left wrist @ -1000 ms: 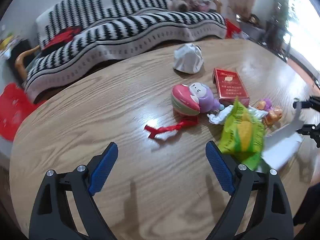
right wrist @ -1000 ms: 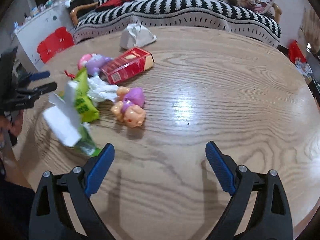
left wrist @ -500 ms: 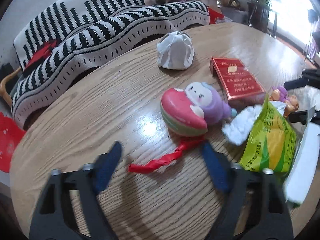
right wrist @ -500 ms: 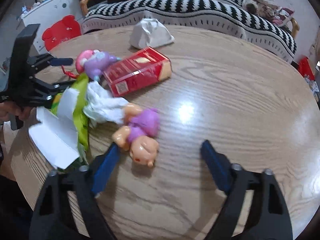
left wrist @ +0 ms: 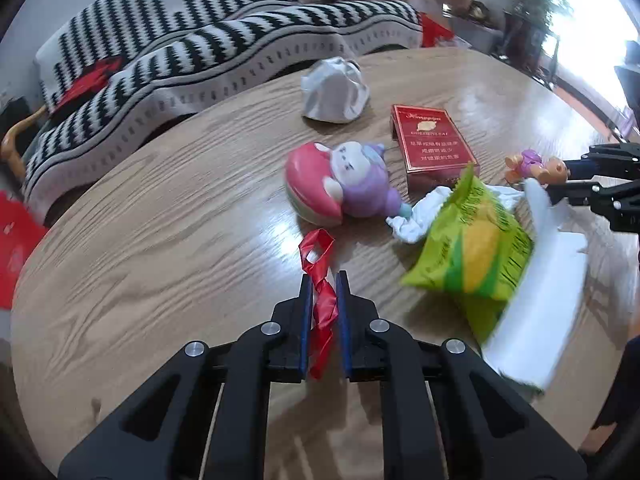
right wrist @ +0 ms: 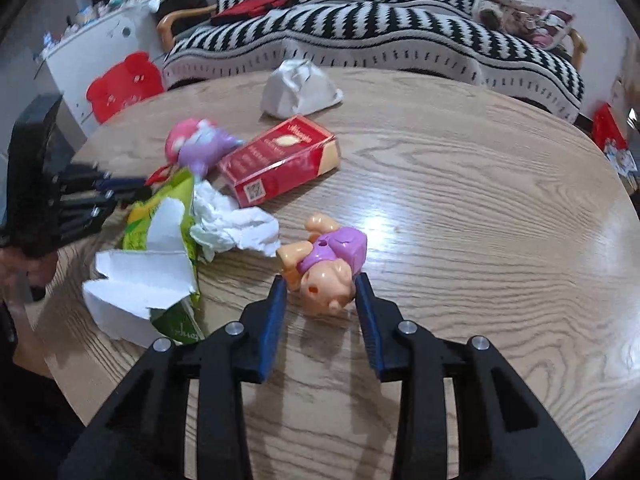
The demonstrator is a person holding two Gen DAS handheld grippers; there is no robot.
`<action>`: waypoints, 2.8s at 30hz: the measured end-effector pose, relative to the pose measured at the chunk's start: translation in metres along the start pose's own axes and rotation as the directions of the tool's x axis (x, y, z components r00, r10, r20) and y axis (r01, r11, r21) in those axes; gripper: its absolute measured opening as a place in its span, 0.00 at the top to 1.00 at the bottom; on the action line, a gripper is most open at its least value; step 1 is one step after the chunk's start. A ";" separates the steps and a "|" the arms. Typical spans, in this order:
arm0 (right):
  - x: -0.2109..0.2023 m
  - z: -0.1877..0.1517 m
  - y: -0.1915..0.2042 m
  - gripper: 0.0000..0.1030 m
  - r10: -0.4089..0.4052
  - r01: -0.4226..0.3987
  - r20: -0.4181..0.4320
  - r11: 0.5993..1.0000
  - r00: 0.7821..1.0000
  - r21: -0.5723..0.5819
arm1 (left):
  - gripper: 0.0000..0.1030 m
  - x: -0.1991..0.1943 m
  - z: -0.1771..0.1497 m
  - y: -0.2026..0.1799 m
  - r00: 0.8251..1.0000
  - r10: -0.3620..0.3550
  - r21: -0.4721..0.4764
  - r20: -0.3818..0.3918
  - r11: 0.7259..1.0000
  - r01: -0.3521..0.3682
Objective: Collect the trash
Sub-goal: 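Grasp the red balloon with the left gripper while the right grasps the doll toy, then carry the balloon and doll over the black bin and open both grippers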
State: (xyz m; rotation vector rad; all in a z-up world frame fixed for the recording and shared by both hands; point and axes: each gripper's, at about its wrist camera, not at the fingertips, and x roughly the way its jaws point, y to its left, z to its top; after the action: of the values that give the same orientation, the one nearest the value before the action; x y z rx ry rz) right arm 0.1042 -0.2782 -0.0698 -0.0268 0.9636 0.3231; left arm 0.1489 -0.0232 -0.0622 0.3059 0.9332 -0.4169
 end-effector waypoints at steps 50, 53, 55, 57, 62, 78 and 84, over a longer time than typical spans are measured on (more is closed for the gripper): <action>-0.114 -0.220 0.123 0.73 0.130 -0.126 -0.050 0.989 0.990 0.076 | 0.89 -0.138 -0.216 -0.161 0.996 -0.087 -0.263 0.005 0.961 0.086; -0.105 -0.218 0.115 0.73 0.130 -0.122 -0.070 0.987 0.989 0.106 | 0.89 -0.131 -0.215 -0.162 0.995 -0.096 -0.277 -0.009 0.956 0.090; -0.102 -0.218 0.113 0.73 0.134 -0.124 -0.077 0.985 0.988 0.119 | 0.89 -0.129 -0.213 -0.162 0.995 -0.097 -0.278 -0.009 0.956 0.090; -0.099 -0.218 0.112 0.73 0.134 -0.123 -0.079 0.984 0.988 0.126 | 0.89 -0.127 -0.211 -0.164 0.995 -0.095 -0.277 -0.006 0.957 0.090; -0.098 -0.217 0.111 0.73 0.138 -0.127 -0.079 0.983 0.987 0.132 | 0.89 -0.126 -0.212 -0.167 0.995 -0.097 -0.268 -0.011 0.959 0.091; -0.102 -0.210 0.103 0.28 0.119 -0.110 -0.047 0.980 0.992 0.164 | 0.39 -0.125 -0.210 -0.169 0.995 -0.093 -0.261 -0.022 0.962 0.084; -0.100 -0.211 0.104 0.28 0.121 -0.111 -0.058 0.980 0.991 0.164 | 0.39 -0.124 -0.212 -0.168 0.995 -0.093 -0.268 -0.029 0.960 0.082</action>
State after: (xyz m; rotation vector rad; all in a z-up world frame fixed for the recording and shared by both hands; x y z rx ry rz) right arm -0.1468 -0.2396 -0.0972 0.1672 1.0588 0.3528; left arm -0.1454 -0.0538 -0.0912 0.0271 1.0332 -0.3614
